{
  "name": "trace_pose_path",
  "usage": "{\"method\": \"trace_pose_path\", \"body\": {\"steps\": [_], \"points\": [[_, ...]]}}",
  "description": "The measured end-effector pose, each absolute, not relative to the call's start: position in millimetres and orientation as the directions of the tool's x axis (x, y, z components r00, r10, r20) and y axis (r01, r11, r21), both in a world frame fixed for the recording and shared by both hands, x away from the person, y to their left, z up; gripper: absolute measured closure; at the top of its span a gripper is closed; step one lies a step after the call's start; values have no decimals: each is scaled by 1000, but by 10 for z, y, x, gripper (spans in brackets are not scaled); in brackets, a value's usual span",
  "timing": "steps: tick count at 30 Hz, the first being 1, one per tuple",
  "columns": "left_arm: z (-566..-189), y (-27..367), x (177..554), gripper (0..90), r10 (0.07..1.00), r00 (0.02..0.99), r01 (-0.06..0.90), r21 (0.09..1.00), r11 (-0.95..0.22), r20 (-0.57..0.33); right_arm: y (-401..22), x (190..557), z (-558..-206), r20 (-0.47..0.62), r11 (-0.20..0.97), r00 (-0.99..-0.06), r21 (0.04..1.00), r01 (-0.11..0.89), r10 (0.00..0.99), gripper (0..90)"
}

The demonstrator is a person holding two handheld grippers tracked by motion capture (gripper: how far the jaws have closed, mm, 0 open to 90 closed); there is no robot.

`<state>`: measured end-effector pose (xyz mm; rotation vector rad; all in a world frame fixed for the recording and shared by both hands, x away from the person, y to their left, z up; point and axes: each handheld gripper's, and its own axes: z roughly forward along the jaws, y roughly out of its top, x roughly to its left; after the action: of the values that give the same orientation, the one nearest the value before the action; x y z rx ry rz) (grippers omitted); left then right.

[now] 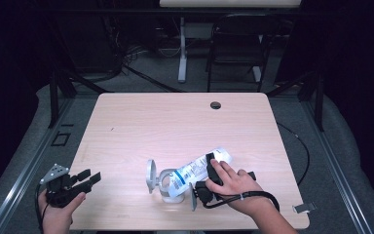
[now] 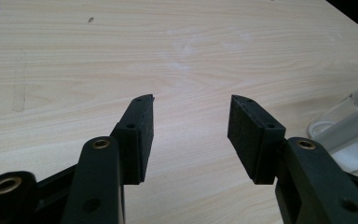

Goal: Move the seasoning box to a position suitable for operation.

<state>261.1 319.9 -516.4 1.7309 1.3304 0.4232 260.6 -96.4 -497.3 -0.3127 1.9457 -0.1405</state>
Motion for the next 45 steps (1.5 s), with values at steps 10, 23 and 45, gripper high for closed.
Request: {"method": "trace_pose_path", "body": {"steps": [10,23,45], "points": [[-5171,3202,2613,509,900,364,600,799,-30,-239,-961,2610,-4972,-888,958,-363,-242,-153,-282,469],[-5170,3204,2612,509,900,364,600,800,-30,-240,-950,2607,-4964,-887,955,-358,-255,-150,-292,470],[-5184,3217,2618,509,900,361,606,795,-29,-243,-945,2614,-4965,-885,955,-363,-254,-152,-293,472]]}}
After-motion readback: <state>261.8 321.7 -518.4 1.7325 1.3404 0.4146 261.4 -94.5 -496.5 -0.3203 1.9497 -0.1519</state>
